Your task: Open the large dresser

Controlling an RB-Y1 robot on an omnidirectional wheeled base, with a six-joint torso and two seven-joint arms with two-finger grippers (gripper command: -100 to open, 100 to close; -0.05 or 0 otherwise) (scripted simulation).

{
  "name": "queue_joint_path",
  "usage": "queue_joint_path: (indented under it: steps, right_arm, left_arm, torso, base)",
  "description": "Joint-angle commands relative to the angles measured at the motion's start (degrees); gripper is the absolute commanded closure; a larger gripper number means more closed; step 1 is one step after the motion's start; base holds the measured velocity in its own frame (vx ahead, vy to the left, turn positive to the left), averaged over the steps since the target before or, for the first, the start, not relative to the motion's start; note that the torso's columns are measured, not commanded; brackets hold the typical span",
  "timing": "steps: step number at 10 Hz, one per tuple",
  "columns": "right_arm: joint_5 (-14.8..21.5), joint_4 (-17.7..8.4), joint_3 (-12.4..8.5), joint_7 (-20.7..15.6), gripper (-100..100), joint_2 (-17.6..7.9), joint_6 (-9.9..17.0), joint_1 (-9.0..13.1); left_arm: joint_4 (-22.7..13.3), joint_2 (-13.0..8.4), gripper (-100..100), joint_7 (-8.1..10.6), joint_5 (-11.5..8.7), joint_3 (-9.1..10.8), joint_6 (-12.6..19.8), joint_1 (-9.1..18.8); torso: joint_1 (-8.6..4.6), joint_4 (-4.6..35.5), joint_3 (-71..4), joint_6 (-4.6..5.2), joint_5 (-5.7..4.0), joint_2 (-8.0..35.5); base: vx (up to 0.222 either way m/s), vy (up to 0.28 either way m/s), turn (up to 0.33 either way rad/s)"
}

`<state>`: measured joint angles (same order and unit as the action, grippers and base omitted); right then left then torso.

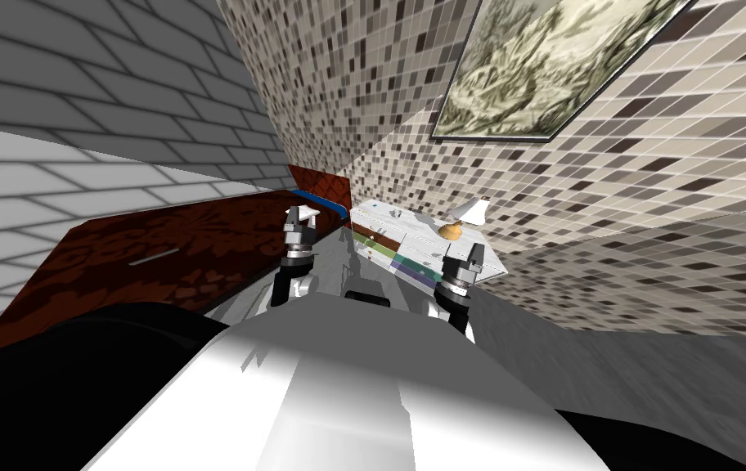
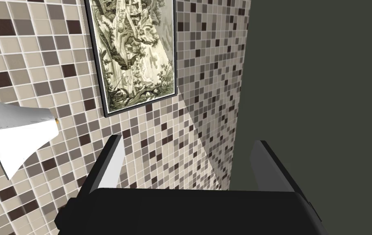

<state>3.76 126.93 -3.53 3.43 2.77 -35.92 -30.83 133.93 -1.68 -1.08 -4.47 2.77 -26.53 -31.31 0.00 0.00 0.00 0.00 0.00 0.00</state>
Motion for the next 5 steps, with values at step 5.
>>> queue_joint_path:
  steps: [5]
  right_arm:
    - [0.0,0.0,0.0,0.0,0,0.0,0.0,0.0]
  left_arm:
    - [0.0,0.0,0,0.00,0.0,0.00,0.0,0.0]
  torso:
    - [0.00,18.5,-36.9,0.00,0.00,18.5]
  base:
    - [0.000,0.000,0.000]
